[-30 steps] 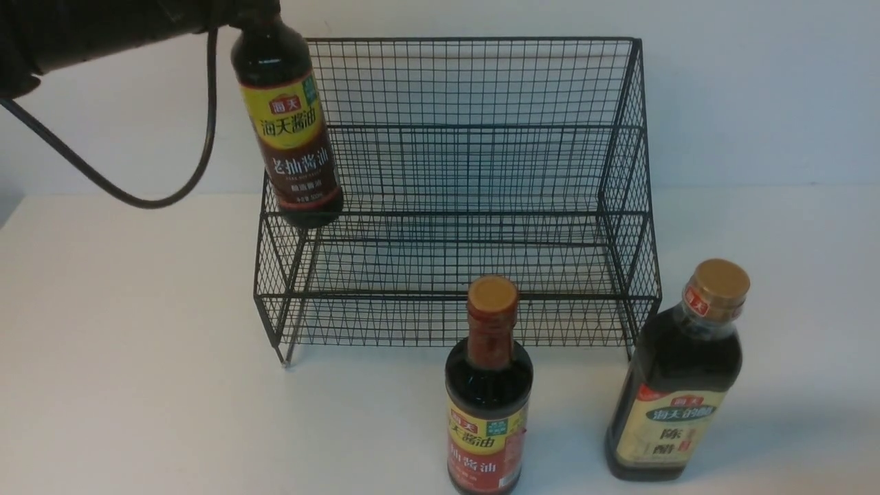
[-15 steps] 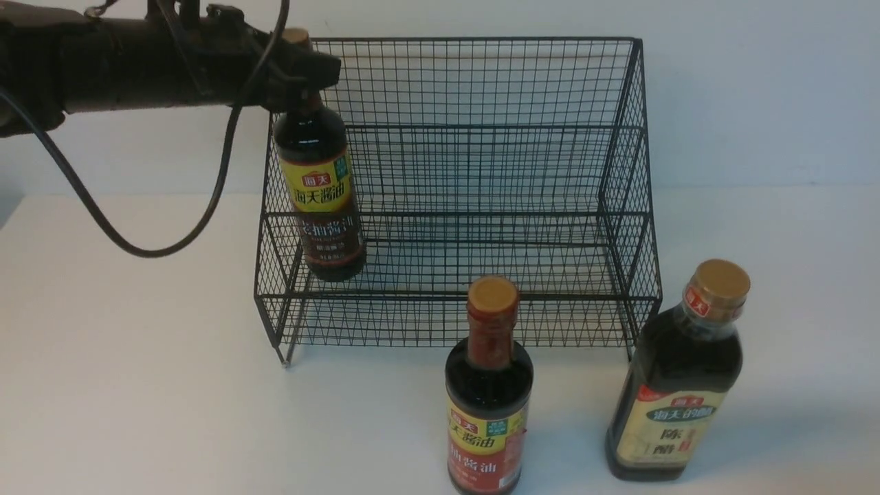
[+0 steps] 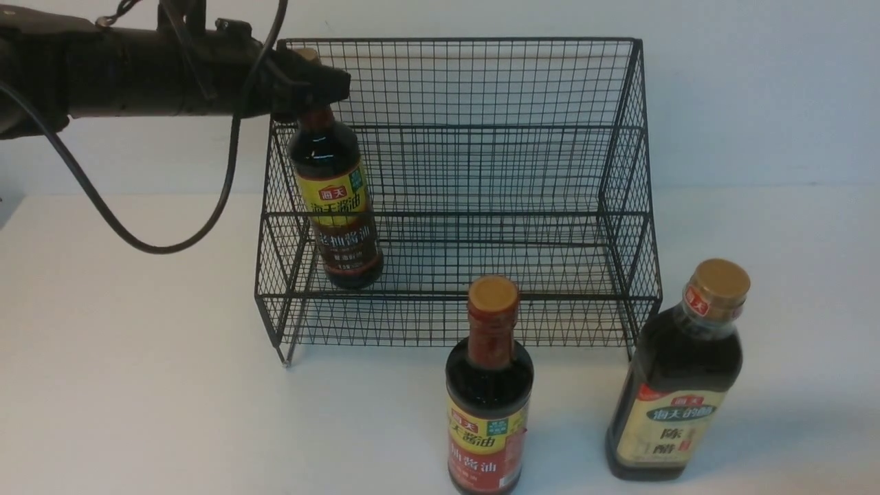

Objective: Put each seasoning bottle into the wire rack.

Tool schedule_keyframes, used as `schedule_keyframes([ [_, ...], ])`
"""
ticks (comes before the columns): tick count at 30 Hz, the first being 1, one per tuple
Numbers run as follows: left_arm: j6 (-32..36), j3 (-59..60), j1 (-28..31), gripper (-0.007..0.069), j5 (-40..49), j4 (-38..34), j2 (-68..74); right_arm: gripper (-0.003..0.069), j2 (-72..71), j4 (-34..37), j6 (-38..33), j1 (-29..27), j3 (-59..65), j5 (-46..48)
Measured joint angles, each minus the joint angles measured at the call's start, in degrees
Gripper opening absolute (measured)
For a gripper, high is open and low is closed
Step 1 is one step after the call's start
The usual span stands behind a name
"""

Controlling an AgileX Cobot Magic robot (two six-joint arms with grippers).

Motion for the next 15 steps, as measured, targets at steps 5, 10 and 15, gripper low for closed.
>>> schedule_keyframes([
  [5,-1.7,0.0,0.0,0.0479,1.0,2.4,-0.5,-0.0015,0.0,0.0,0.0,0.0,0.0,0.0],
  [10,-2.5,0.0,1.5,0.0552,1.5,4.1,-4.3,-0.0015,0.0,0.0,0.0,0.0,0.0,0.0],
  [15,-5.4,0.0,4.8,0.0554,1.8,4.3,-9.7,-0.0015,0.0,0.0,0.0,0.0,0.0,0.0],
])
